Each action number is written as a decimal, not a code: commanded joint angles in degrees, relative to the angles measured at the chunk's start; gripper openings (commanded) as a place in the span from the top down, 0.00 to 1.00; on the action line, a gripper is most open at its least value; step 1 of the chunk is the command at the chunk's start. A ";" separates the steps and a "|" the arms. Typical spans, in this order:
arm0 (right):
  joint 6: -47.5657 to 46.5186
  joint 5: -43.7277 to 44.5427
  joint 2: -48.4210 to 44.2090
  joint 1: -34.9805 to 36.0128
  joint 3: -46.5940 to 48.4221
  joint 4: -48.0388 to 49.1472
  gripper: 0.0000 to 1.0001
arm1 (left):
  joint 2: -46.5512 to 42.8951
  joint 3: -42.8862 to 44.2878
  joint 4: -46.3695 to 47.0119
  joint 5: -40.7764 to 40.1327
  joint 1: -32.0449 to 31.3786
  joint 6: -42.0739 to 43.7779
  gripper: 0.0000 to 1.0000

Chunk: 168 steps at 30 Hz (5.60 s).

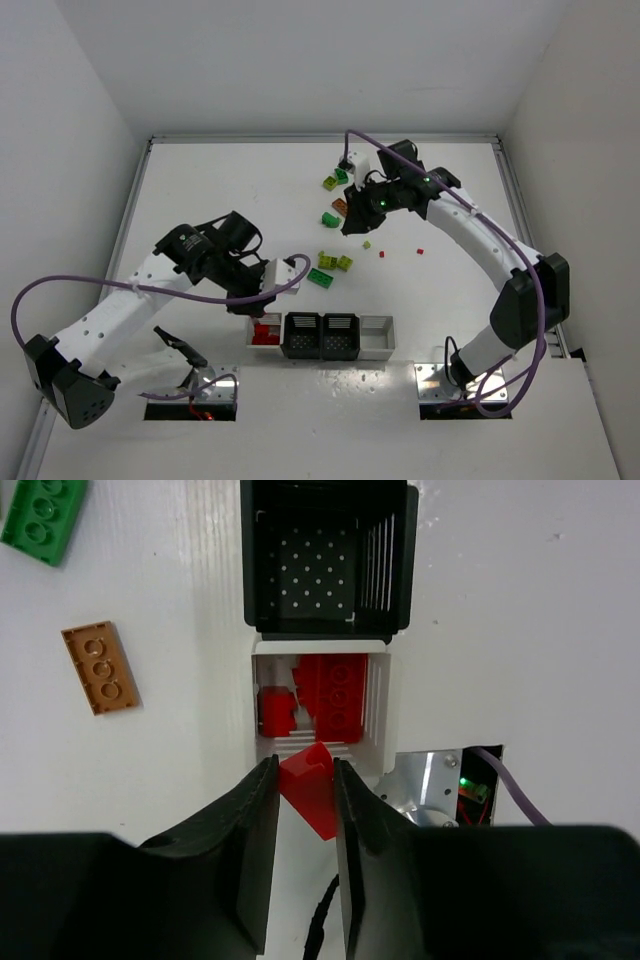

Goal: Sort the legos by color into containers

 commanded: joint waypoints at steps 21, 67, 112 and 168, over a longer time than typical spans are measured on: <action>-0.56 -3.82 2.07 5.71 6.14 0.27 0.94 | -7.20 9.91 12.45 -1.65 7.97 -12.02 0.23; -7.24 12.87 15.96 42.01 6.23 10.54 0.55 | 6.94 20.22 25.05 -10.48 45.78 -49.15 0.00; -24.47 11.56 7.52 -27.69 -14.25 4.04 0.60 | 38.74 29.88 27.60 -2.99 3.77 -32.98 0.21; -29.40 12.80 9.91 -27.16 -20.22 6.86 0.97 | 37.70 18.38 38.05 -4.83 -1.94 -36.05 0.21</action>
